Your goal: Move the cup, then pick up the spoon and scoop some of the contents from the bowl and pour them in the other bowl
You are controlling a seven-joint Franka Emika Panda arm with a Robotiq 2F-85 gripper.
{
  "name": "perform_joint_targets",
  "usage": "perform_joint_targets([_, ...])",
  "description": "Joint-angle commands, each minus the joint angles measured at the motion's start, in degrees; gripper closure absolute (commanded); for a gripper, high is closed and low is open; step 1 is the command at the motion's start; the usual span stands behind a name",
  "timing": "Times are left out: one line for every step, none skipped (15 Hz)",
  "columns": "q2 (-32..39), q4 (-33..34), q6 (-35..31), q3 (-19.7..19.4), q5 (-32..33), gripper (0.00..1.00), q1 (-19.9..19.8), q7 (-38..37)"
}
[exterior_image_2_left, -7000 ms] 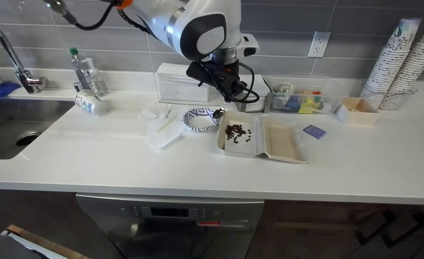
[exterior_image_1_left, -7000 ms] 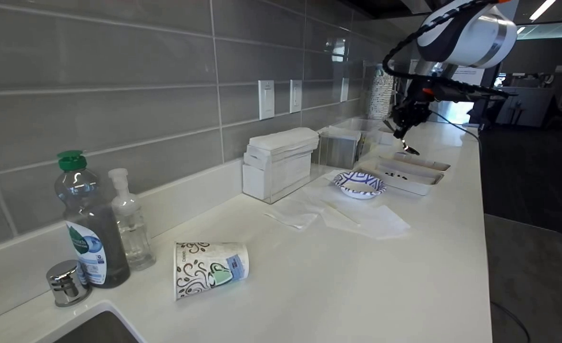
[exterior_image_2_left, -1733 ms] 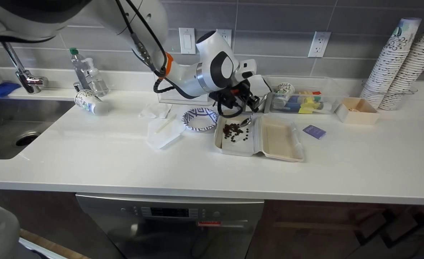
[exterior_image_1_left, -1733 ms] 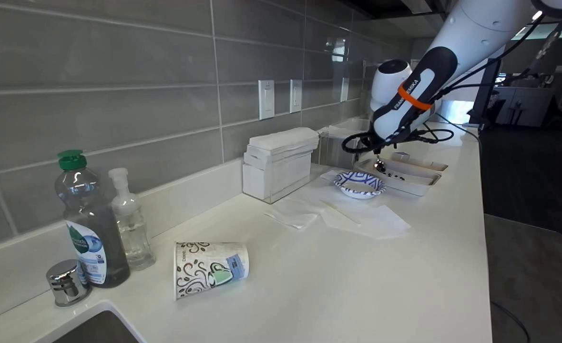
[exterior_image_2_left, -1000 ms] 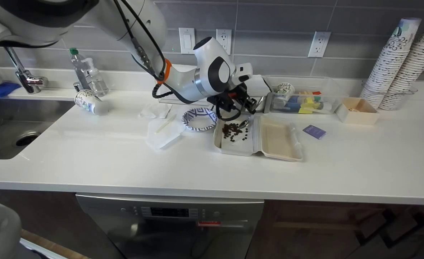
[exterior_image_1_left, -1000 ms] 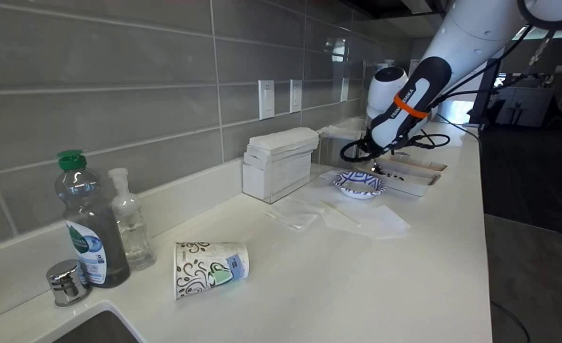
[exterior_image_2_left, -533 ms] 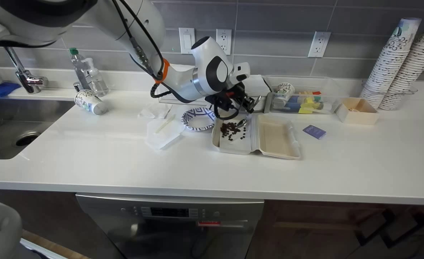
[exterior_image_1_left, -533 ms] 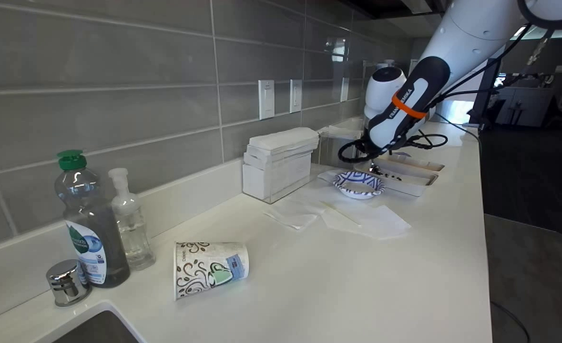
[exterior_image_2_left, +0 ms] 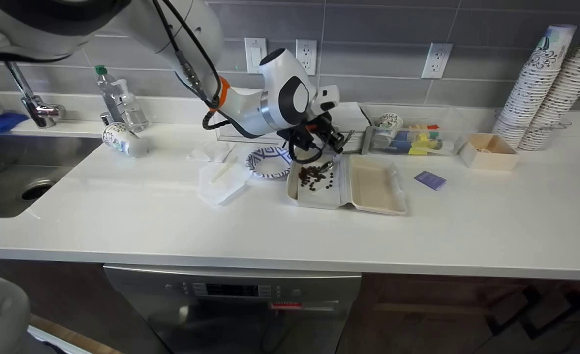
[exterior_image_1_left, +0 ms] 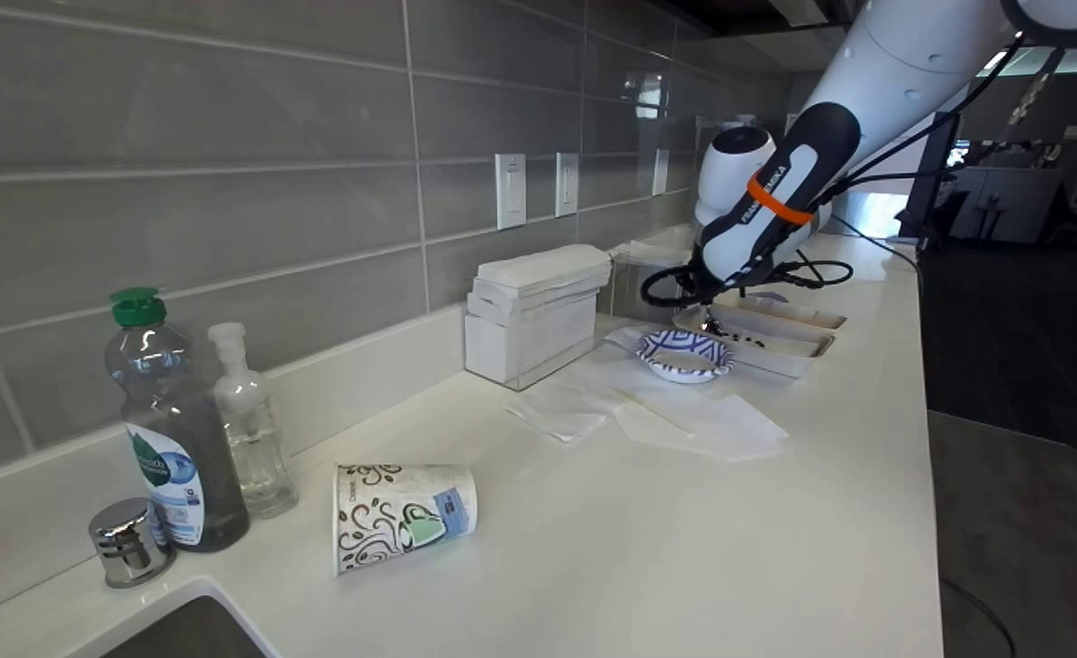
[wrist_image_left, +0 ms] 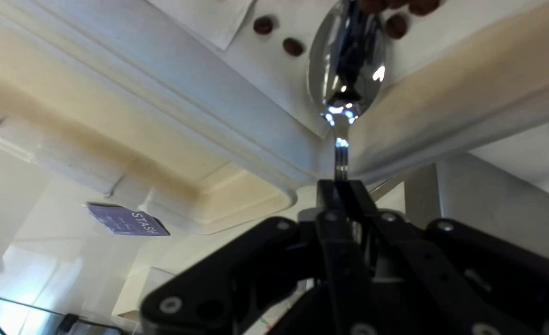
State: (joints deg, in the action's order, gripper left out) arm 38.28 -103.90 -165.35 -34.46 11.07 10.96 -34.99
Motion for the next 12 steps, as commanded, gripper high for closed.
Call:
perform_joint_targets([-1.32, -2.14, -1.22, 1.17, -1.86, 0.98, -0.55, 0.59])
perform_joint_targets([-1.37, -2.25, -1.17, 1.33, -2.09, 0.98, -0.61, 0.66])
perform_joint_targets([-1.51, -2.44, -1.22, 1.56, -2.31, 0.98, -0.68, 0.81])
perform_joint_targets([-1.70, -2.70, -1.23, 1.81, -2.48, 0.98, -0.68, 0.94])
perform_joint_targets([-2.01, -2.96, -1.07, 2.24, -2.66, 0.98, -0.80, 1.24])
perform_joint_targets([-2.36, -3.24, -1.01, 2.79, -2.93, 0.98, -1.01, 1.57])
perform_joint_targets([-2.85, -3.67, -1.10, 3.47, -3.19, 0.98, -1.27, 1.93])
perform_joint_targets([-3.18, -3.98, -1.09, 3.92, -3.36, 0.98, -1.44, 2.12])
perform_joint_targets([-3.70, -4.37, -0.92, 4.75, -3.69, 0.98, -1.87, 2.56])
perform_joint_targets([-3.80, -4.55, -1.02, 4.89, -3.72, 0.98, -1.91, 2.52])
perform_joint_targets([-4.05, -4.79, -0.92, 5.36, -3.86, 0.98, -2.16, 2.75])
perform_joint_targets([-4.15, -5.04, -1.10, 5.50, -3.81, 0.98, -2.18, 2.81])
